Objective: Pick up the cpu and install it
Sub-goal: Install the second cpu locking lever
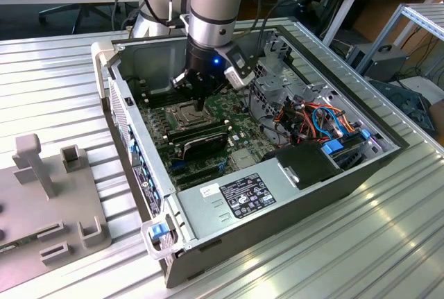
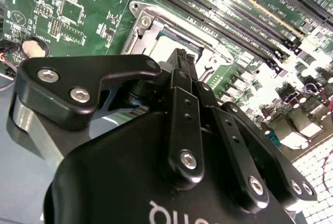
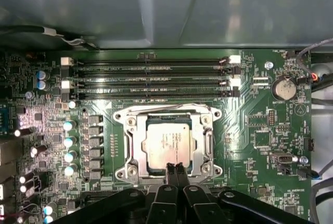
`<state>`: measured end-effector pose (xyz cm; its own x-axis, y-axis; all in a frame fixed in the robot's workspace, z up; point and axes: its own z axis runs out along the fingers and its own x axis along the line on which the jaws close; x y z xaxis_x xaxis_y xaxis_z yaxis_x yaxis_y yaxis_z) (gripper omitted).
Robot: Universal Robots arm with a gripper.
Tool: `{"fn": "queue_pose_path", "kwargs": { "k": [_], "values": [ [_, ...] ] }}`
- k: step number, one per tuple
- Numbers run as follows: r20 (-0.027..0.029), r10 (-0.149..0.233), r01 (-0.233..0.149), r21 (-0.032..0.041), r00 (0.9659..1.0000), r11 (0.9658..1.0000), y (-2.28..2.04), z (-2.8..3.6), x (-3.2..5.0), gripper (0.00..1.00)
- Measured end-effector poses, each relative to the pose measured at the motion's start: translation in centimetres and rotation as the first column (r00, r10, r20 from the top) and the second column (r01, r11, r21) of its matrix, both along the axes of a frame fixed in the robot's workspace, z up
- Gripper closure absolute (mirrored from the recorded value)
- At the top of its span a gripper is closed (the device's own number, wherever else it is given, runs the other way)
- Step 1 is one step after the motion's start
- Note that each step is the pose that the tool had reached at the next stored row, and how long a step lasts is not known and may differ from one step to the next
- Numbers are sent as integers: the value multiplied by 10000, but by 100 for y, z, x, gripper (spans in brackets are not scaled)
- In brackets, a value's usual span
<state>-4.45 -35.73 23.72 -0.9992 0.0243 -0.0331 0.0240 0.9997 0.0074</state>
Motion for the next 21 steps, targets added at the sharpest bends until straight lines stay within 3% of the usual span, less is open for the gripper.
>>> {"fn": "queue_pose_path", "kwargs": {
  "k": [2,6,17,21],
  "values": [
    [-26,0,0,0,10000,10000,-46,5,8,89],
    [-46,1,-1,-1,10000,10000,-80,10,17,89],
    [-62,-1,1,0,10000,10000,-144,34,20,89],
    [-40,2,-2,1,10000,10000,-151,34,-5,89]
  ]
}}
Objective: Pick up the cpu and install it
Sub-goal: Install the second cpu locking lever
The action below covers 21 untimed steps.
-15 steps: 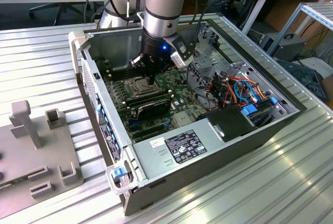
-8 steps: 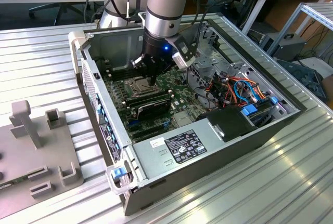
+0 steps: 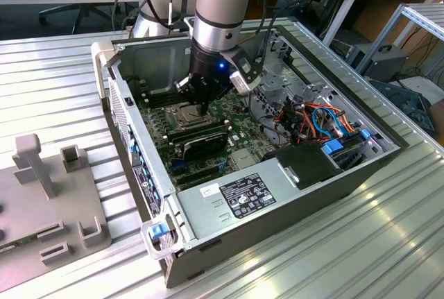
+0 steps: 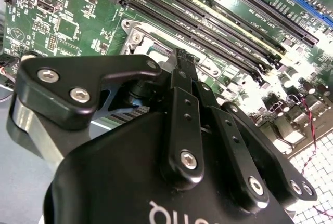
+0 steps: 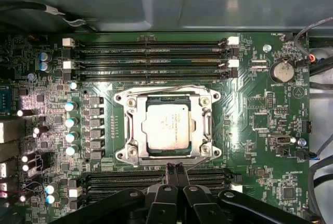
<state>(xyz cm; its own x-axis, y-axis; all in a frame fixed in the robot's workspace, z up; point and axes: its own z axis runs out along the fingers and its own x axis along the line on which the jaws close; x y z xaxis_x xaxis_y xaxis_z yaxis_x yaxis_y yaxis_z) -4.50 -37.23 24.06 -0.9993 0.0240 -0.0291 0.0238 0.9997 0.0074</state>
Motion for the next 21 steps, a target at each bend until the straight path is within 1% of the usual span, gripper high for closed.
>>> {"fn": "queue_pose_path", "kwargs": {
  "k": [2,4,7,12,15,18,21],
  "values": [
    [28,0,0,-1,10000,10000,-1,0,-24,89],
    [79,-1,1,-1,10000,10000,-1,-2,-70,89],
    [136,1,-1,-1,9999,10000,-1,-5,-133,89],
    [167,-1,1,0,9999,10000,0,-11,-203,89],
    [171,0,0,0,9999,10000,-3,-18,-243,89],
    [173,0,0,-2,9999,10000,-4,-26,-270,89],
    [173,1,-1,-2,9999,10000,-4,-38,-276,89]
  ]
}}
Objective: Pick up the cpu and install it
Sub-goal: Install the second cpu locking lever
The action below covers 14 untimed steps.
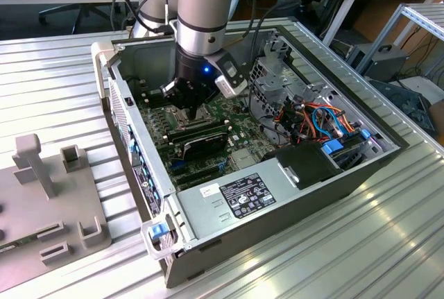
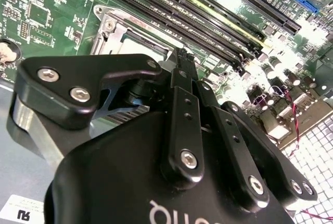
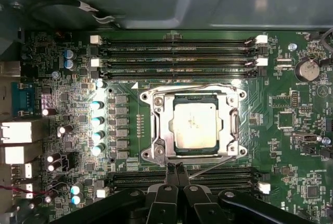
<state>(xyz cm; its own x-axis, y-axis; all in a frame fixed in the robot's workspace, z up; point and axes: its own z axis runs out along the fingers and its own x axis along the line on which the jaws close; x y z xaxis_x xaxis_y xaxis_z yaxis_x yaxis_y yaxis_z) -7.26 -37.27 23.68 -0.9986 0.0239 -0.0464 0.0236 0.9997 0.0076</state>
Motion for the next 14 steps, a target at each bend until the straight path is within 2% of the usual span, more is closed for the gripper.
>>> {"fn": "queue_pose_path", "kwargs": {
  "k": [8,14],
  "values": [
    [6,-3,3,1,10000,10000,0,-12,-10,89],
    [34,0,0,1,10000,10000,-2,-38,-45,89]
  ]
}}
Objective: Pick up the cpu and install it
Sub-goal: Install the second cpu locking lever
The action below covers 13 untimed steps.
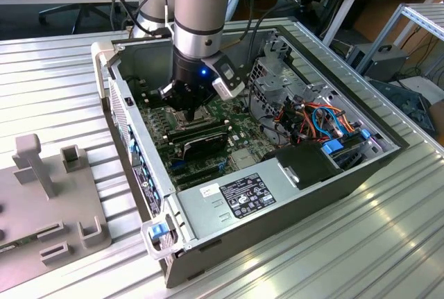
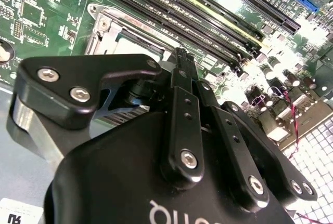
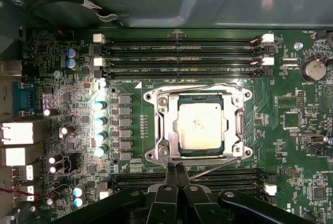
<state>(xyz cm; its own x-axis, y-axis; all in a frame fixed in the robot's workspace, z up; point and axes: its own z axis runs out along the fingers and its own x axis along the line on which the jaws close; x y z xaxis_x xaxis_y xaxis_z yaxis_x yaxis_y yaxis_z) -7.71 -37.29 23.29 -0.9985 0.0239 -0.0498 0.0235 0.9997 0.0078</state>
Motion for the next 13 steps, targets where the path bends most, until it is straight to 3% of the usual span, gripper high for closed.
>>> {"fn": "queue_pose_path", "kwargs": {
  "k": [13],
  "values": [
    [51,-3,3,-2,10000,10000,-2,-50,-62,89]
  ]
}}
